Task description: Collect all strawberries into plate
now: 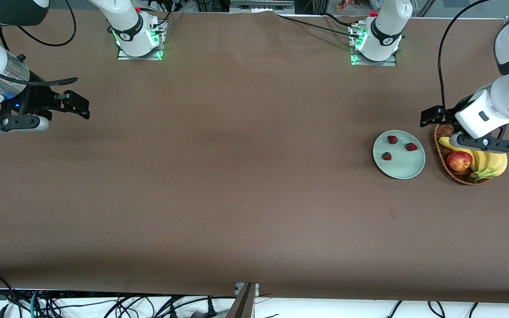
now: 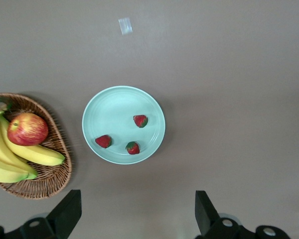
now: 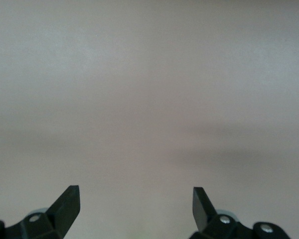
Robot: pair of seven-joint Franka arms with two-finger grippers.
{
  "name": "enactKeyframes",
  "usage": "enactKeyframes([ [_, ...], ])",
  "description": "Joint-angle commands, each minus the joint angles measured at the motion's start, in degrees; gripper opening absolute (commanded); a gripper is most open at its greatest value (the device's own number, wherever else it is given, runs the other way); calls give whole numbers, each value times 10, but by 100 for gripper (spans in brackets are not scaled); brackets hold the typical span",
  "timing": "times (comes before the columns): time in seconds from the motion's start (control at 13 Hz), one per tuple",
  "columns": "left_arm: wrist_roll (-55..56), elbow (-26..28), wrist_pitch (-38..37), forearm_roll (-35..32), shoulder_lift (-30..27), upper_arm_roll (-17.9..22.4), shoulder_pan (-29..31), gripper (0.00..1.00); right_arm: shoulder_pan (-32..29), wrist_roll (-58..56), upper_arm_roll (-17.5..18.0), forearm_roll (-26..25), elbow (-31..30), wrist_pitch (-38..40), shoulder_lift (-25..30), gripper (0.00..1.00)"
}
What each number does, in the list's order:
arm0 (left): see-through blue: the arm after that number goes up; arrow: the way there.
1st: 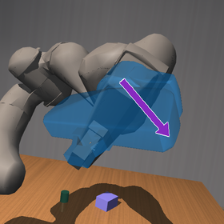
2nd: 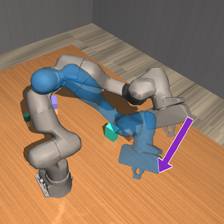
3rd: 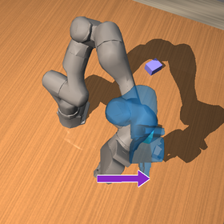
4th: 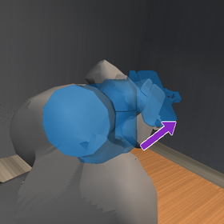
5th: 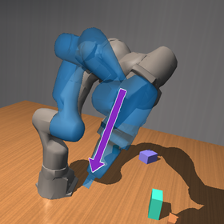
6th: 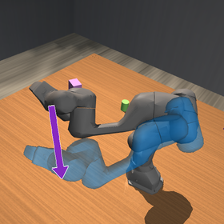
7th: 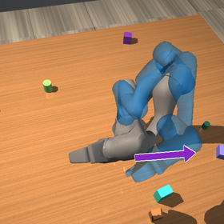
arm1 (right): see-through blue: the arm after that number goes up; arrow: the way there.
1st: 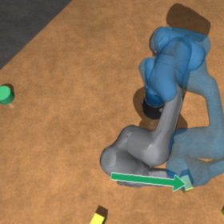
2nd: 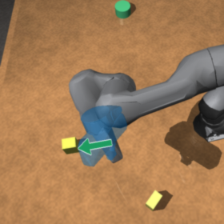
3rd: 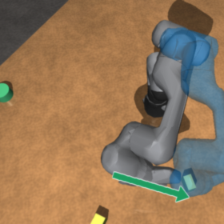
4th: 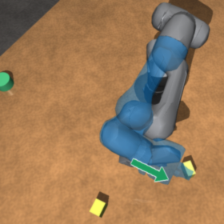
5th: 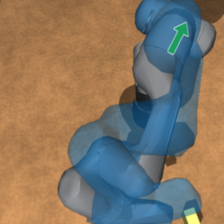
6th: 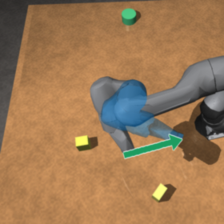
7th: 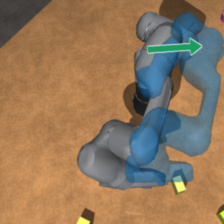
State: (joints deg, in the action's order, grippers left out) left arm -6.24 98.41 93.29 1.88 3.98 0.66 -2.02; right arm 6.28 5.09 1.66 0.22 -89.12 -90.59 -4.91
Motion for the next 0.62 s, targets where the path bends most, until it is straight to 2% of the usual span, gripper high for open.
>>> enactKeyframes([
  [0.0, -8, 0, -20, 7, -37, 0, -1, 100, 6, 4, -4, -5, 13, 3, -5, 100],
  [0.31, 20, -17, -31, 6, -44, 0, -4, 100, 6, 4, -4, -5, 13, 3, -5, 100],
  [0.54, 51, -52, -79, 6, -31, 1, -5, 100, 6, 4, -4, -6, 13, 3, -5, 100],
])
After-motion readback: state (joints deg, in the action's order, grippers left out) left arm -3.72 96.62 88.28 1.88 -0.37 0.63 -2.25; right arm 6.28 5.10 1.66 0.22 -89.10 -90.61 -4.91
